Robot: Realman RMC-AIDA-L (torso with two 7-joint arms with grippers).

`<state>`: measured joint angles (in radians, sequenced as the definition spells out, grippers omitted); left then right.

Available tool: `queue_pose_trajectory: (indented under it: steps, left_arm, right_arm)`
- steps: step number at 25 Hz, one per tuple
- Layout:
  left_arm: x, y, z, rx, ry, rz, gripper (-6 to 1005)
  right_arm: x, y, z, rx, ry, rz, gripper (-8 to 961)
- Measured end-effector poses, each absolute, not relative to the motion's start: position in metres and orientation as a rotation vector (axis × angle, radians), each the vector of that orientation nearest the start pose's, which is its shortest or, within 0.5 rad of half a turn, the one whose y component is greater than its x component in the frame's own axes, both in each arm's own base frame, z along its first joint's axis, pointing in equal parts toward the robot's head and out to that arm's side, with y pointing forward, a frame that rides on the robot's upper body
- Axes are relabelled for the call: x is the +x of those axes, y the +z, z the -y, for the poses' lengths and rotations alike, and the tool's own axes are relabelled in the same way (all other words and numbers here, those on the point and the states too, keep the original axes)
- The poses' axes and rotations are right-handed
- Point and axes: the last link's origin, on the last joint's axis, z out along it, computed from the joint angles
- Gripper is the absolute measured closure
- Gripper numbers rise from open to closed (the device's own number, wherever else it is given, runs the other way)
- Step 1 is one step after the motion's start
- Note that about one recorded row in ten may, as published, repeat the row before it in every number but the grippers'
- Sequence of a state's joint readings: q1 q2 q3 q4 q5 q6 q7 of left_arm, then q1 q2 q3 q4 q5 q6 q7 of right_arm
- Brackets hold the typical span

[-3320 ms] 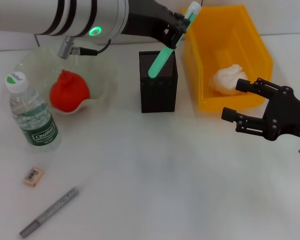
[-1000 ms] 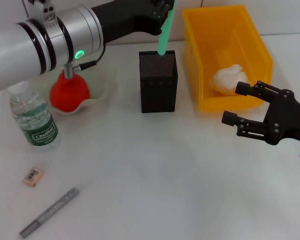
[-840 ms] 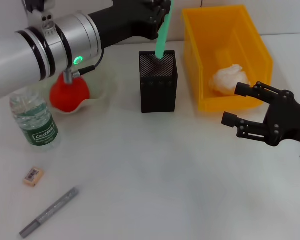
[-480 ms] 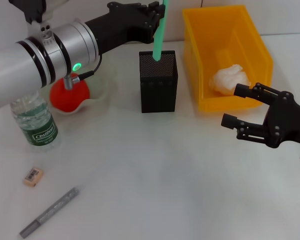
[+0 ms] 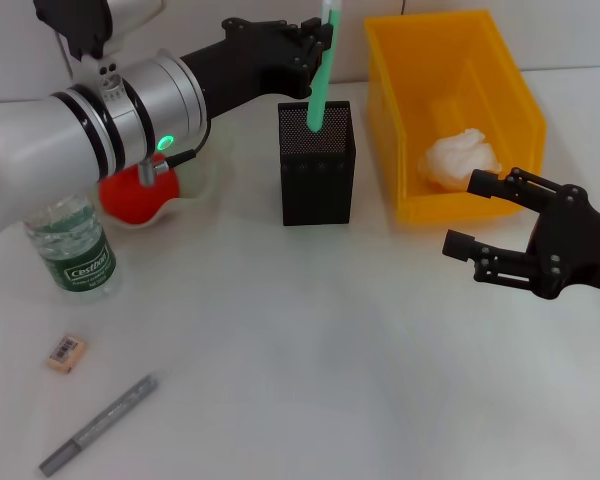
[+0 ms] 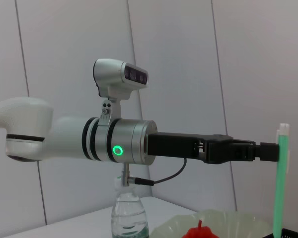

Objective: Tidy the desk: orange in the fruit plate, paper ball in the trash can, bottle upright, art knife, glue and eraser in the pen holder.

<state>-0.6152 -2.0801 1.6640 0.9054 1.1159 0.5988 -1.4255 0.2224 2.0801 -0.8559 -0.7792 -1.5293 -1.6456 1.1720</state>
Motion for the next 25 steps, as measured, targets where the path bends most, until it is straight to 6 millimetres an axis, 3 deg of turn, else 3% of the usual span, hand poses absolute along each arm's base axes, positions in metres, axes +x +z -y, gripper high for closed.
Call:
queue_pose_trajectory:
  steps: [25]
  left_arm:
    - [-0.129,-0.070,-0.420,-2.375,-0.721,0.459,877]
  right_arm:
    - [0.284,0.038,-0.273,-2.440,0.992,-0.403,117]
